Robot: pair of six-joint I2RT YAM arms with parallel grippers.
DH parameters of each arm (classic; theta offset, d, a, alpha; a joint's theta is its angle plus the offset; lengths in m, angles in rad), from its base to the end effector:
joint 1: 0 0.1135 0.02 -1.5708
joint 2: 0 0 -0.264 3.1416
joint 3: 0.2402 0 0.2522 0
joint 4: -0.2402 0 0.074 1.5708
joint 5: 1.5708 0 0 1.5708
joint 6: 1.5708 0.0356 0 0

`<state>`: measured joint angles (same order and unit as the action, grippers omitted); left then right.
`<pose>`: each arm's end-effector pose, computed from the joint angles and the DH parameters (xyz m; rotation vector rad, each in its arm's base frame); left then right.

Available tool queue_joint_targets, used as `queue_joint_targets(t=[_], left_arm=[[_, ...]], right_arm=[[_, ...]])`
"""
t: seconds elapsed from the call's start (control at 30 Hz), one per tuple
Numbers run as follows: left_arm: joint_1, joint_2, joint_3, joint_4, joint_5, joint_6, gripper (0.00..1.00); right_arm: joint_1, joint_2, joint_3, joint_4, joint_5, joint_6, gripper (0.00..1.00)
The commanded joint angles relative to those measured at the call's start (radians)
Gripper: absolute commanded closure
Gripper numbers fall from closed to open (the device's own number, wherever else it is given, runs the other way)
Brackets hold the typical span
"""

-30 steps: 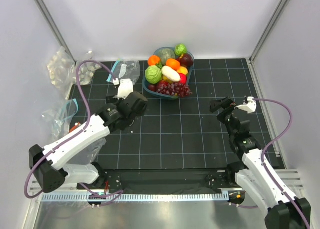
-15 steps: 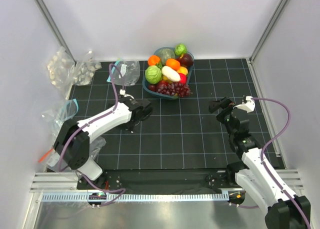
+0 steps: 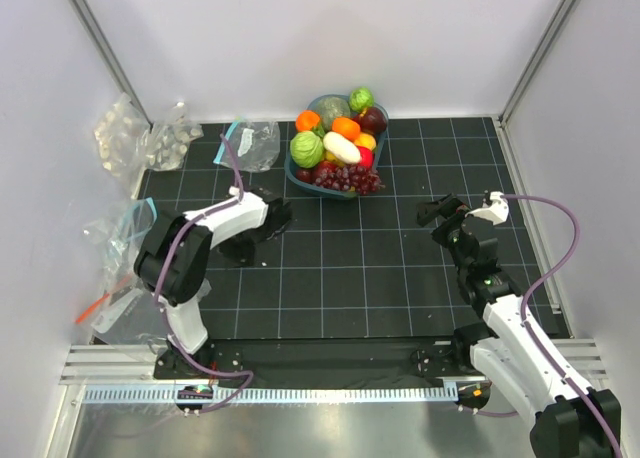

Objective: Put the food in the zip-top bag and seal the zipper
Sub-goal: Pick up the zipper food storage bag at the corner of the board.

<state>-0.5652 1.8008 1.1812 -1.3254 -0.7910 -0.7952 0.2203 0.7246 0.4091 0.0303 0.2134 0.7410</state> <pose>0.2485 -0.1277 0.1850 -0.0968 2.6797 1.1859 0.1756 0.0316 0.2389 0.6262 1.7681 0.4698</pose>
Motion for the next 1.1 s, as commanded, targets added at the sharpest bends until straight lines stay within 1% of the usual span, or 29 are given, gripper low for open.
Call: queue_joint_targets(t=[0.0,0.1,0.17,0.33,0.43,0.53,0.57,0.63,0.7,0.73,0.83,0.9,0.93,0.97,1.03,1.07], left_arm=[[0.056,0.029,0.017,-0.101,-0.007,0.011,0.00],[0.093,0.083,0.017,-0.101,-0.002,0.019,0.00],[0.131,0.152,0.018,-0.110,-0.005,0.016,0.00],[0.228,0.225,0.024,-0.123,-0.019,-0.001,0.00],[0.263,0.252,0.026,-0.113,-0.025,0.004,0.05],[0.303,0.255,0.023,-0.127,-0.091,-0.031,0.23],[0.318,0.273,0.031,-0.156,-0.115,-0.098,0.35],[0.346,0.288,0.035,-0.176,-0.128,-0.102,0.48],[0.347,0.310,0.035,-0.170,-0.126,-0.093,0.72],[0.344,0.316,0.041,-0.169,-0.131,-0.091,1.00],[0.294,0.315,0.078,-0.159,-0.168,-0.072,1.00],[0.213,0.304,0.116,-0.184,-0.189,-0.076,1.00],[0.183,0.298,0.167,-0.192,-0.188,-0.073,1.00],[0.125,0.289,0.194,-0.198,-0.177,-0.068,1.00],[0.068,0.250,0.262,-0.189,-0.130,-0.027,1.00],[0.015,0.233,0.321,-0.152,-0.058,-0.003,1.00]], right_arm=[[-0.001,-0.011,0.007,0.034,-0.002,-0.012,0.00],[-0.001,-0.019,0.007,0.031,-0.002,-0.012,0.00],[-0.002,-0.022,0.007,0.030,-0.002,-0.012,0.00],[-0.001,-0.025,0.007,0.023,0.001,-0.012,0.00],[-0.001,-0.030,0.010,0.023,-0.005,-0.011,0.00],[-0.001,-0.030,0.008,0.025,-0.006,-0.008,0.00],[-0.001,-0.030,0.008,0.025,-0.005,-0.008,0.00],[-0.001,-0.031,0.008,0.023,-0.005,-0.006,0.00],[-0.001,-0.033,0.007,0.025,-0.003,-0.009,0.00],[0.001,-0.031,0.007,0.025,-0.002,-0.009,0.00],[-0.001,-0.033,0.007,0.026,-0.005,-0.008,0.00],[0.001,-0.033,0.005,0.028,-0.002,-0.008,0.00],[-0.001,-0.031,0.005,0.029,-0.003,-0.008,0.00],[0.001,-0.028,0.004,0.029,-0.005,-0.006,0.00],[-0.001,-0.025,0.005,0.033,-0.009,-0.006,0.00],[-0.001,-0.025,0.005,0.033,-0.009,-0.008,0.00]])
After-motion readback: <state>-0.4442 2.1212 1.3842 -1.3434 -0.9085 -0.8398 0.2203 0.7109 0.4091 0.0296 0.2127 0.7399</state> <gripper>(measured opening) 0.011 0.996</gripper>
